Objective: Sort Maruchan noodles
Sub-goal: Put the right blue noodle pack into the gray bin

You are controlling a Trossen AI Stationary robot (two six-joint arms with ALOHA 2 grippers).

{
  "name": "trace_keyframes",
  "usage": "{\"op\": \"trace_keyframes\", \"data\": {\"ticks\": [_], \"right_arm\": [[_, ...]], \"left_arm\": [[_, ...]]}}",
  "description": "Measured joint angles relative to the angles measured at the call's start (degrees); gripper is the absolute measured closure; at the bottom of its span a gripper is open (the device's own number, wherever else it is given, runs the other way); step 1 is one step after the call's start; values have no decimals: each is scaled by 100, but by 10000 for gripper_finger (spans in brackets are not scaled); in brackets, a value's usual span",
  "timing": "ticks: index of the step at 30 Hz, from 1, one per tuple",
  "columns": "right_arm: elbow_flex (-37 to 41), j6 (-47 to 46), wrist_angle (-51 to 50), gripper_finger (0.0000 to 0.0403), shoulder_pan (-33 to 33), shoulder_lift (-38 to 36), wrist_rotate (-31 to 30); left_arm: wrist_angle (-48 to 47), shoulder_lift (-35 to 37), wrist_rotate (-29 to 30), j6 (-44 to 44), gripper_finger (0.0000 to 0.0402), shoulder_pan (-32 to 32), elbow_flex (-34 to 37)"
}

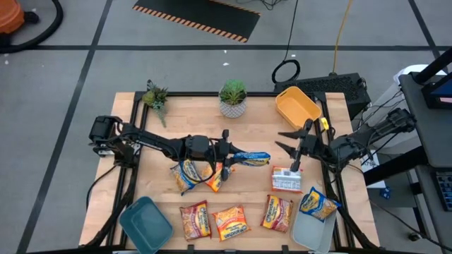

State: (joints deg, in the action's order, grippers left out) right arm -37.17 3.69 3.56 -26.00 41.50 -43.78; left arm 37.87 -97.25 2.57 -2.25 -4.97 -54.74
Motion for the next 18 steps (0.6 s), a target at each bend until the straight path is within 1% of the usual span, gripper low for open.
{"op": "trace_keyframes", "data": {"ticks": [3,5,9,12,15,18], "right_arm": [[-188,-705,-724,251,2,-16,759],[-318,-993,-1233,238,-13,-12,927],[-371,-1461,-1989,205,-35,7,957],[-371,-1739,-2362,182,-35,73,956],[-371,-1800,-2381,168,-35,168,958],[-371,-1805,-2156,166,-33,281,955]], "left_arm": [[149,2,2,86,320,0,0],[272,1,2,114,320,-9,0],[435,1,2,137,320,-40,0],[763,2,4,129,320,-37,0],[1041,0,48,110,320,-9,0],[1214,0,50,130,320,17,0]]}}
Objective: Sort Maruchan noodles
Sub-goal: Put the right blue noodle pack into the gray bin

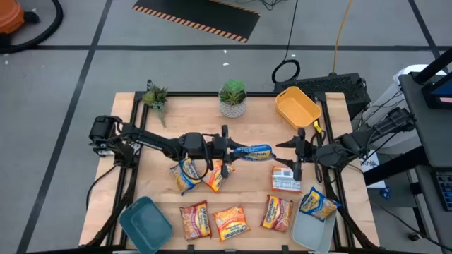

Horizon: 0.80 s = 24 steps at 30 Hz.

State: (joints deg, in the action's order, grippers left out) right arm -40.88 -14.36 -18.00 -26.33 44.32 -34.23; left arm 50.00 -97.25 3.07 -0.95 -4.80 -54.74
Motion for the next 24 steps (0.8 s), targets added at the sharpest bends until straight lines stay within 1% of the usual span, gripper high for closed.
{"op": "trace_keyframes", "data": {"ticks": [4,9,15,18,24], "right_arm": [[0,18,537,165,0,183,1],[0,305,1238,165,40,402,-2],[0,564,1364,165,313,615,0],[0,681,1436,165,454,757,219],[0,1047,2086,169,702,1168,830]], "left_arm": [[45,0,0,-7,320,-4,0],[45,0,-3,-51,320,17,0],[41,0,0,-85,320,37,0],[33,0,-2,-85,320,33,0],[-41,1,-7,-138,320,33,0]]}}
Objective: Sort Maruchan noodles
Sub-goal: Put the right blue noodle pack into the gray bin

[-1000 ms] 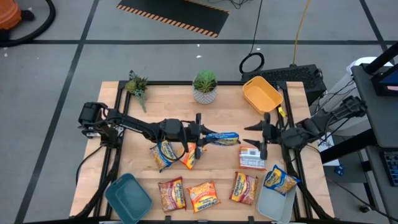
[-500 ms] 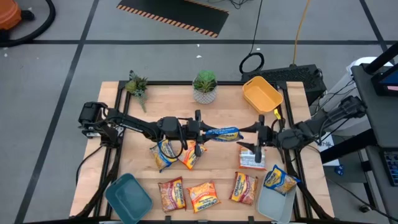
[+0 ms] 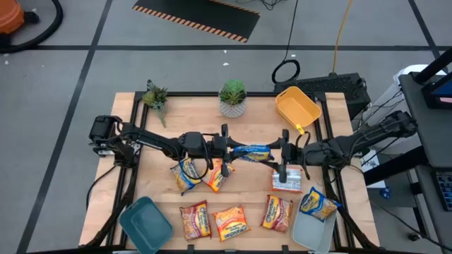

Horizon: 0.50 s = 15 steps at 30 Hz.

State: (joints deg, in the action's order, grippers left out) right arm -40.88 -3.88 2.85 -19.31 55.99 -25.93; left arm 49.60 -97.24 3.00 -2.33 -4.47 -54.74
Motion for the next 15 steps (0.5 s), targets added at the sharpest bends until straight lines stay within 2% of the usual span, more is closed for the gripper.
{"op": "trace_keyframes", "data": {"ticks": [5,15], "right_arm": [[2,187,208,200,163,108,101],[2,206,39,264,207,-227,101]], "left_arm": [[-37,2,8,-54,320,0,0],[-159,10,1,7,320,2,-2]]}}
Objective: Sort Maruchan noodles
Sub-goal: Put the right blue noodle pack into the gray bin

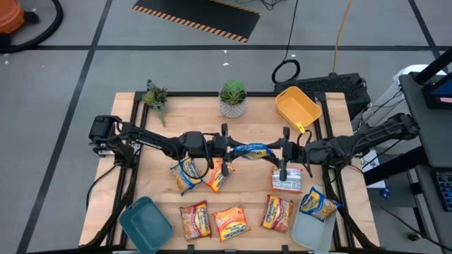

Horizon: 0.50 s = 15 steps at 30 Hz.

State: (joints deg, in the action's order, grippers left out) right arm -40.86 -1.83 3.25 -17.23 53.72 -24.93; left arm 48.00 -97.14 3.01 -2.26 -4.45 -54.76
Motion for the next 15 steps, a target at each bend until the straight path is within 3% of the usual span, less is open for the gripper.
{"op": "trace_keyframes", "data": {"ticks": [15], "right_arm": [[0,-46,-173,304,-7,-112,-9]], "left_arm": [[-57,-4,-7,107,320,-2,0]]}}
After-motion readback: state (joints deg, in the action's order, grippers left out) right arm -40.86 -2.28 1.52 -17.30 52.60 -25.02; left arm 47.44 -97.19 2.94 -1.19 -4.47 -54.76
